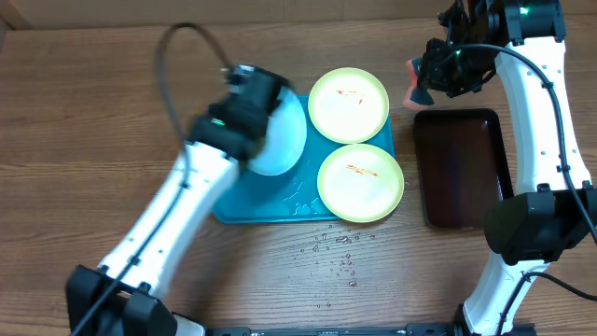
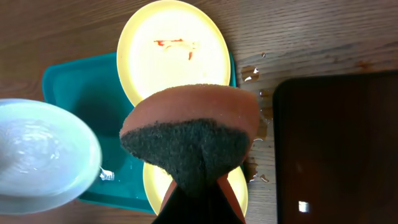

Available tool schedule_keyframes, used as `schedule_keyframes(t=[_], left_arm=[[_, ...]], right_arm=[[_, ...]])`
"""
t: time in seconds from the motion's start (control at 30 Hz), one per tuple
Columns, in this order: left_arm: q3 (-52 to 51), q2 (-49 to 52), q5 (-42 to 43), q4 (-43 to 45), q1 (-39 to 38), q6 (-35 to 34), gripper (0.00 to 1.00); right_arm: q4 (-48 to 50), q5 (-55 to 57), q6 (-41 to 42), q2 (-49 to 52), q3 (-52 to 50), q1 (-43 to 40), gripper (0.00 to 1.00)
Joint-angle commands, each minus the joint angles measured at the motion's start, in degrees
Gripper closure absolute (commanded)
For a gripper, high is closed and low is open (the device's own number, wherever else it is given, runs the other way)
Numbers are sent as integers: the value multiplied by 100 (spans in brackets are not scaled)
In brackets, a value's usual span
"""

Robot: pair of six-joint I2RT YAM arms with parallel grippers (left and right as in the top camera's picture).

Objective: Clean dirty plates on tray and stack at the side
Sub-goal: 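Carry the white plate left off the tray and set it on the table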

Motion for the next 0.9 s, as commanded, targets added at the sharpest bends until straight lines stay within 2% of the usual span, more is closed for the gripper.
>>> schedule_keyframes(t=[0.0, 0.17, 0.3, 0.53, 0.7, 0.87], left_arm=[[111, -61, 2660, -98, 1252, -184, 96], [107, 149, 3853, -420, 2883, -164, 96], [107, 507, 3856, -507, 3628, -170, 96], [107, 1156, 3794, -216, 4424, -192, 96], [107, 1517, 3320, -162, 4804, -323, 96], [107, 1733, 3206, -76, 5169, -343, 96]], right_arm=[[13, 24, -85, -57, 81, -7, 96], [15, 24, -101, -57, 81, -7, 96], [15, 24, -101, -57, 81, -7, 96], [11, 24, -101, -57, 81, -9, 96], [-28, 24, -98, -57, 81, -7, 96], [-28, 24, -98, -57, 81, -7, 96]])
